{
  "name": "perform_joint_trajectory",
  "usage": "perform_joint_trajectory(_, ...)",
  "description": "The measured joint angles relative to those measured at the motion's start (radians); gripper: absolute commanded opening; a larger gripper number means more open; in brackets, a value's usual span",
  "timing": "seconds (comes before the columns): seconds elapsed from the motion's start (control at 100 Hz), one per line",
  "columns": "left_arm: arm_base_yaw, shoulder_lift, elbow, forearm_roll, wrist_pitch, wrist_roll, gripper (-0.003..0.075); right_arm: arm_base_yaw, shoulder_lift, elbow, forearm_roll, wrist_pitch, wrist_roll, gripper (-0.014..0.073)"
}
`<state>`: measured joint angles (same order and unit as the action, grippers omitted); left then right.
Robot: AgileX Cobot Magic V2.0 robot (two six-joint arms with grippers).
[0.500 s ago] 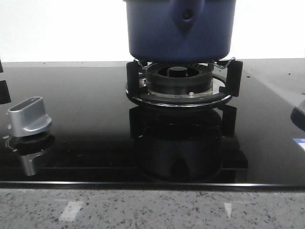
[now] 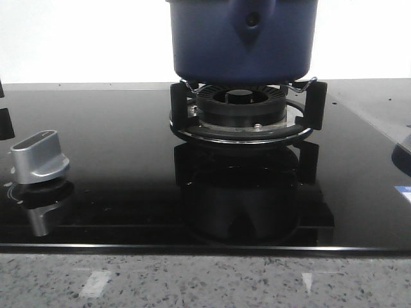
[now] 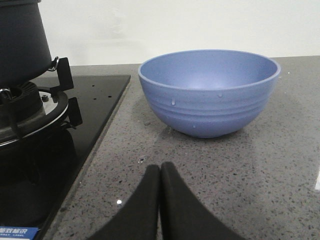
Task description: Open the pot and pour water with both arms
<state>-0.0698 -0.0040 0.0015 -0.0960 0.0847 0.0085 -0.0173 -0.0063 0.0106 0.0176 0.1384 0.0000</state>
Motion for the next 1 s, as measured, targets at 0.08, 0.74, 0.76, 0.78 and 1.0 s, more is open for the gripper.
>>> perform_joint_trajectory(0.08, 0.0, 0.0, 0.0, 0.0, 0.0, 0.0, -0.002, 0.0, 0.0, 0.0, 0.0, 0.0, 0.0, -0.0046)
perform_joint_trajectory(0.74, 0.0, 0.0, 0.0, 0.0, 0.0, 0.0, -0.002, 0.0, 0.0, 0.0, 0.0, 0.0, 0.0, -0.0046)
perform_joint_trajectory(0.76, 0.0, 0.0, 0.0, 0.0, 0.0, 0.0, -0.002, 0.0, 0.0, 0.0, 0.0, 0.0, 0.0, -0.0046)
perform_joint_trajectory(0.78, 0.0, 0.0, 0.0, 0.0, 0.0, 0.0, -0.002, 0.0, 0.0, 0.0, 0.0, -0.002, 0.0, -0.0046)
perform_joint_trajectory(1.0, 0.0, 0.0, 0.0, 0.0, 0.0, 0.0, -0.002, 0.0, 0.0, 0.0, 0.002, -0.015, 0.0, -0.0046)
